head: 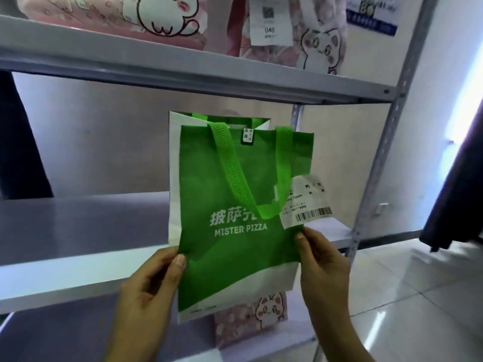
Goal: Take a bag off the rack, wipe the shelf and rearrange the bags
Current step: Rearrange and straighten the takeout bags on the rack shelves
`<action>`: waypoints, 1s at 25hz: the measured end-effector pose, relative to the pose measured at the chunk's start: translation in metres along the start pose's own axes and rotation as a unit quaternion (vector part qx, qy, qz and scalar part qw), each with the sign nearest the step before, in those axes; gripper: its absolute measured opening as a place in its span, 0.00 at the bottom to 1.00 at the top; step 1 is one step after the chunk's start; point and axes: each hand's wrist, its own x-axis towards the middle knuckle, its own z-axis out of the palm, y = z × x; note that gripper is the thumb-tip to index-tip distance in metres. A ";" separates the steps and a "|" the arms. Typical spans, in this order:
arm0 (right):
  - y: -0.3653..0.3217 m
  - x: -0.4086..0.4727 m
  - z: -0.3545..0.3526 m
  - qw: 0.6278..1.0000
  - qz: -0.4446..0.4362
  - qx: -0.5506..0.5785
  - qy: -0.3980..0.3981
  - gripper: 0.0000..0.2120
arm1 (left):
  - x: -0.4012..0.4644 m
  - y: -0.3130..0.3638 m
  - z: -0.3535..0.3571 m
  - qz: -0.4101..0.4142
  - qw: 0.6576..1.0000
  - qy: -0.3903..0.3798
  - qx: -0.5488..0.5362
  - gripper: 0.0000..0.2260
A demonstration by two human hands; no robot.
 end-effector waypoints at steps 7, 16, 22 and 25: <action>-0.002 0.033 -0.083 0.988 0.007 -0.039 0.147 0.10 | 0.007 0.002 0.102 0.007 0.988 -0.156 -0.009 0.11; 0.028 0.086 -0.105 0.972 -0.009 -0.111 0.206 0.11 | 0.058 -0.013 0.180 0.049 0.968 -0.235 0.074 0.10; 0.047 0.115 -0.085 0.977 -0.011 -0.140 0.161 0.14 | 0.107 -0.042 0.198 0.048 0.973 -0.165 0.151 0.08; 0.049 0.131 -0.069 0.977 -0.009 -0.166 0.134 0.17 | 0.123 -0.049 0.195 0.045 0.973 -0.098 0.202 0.05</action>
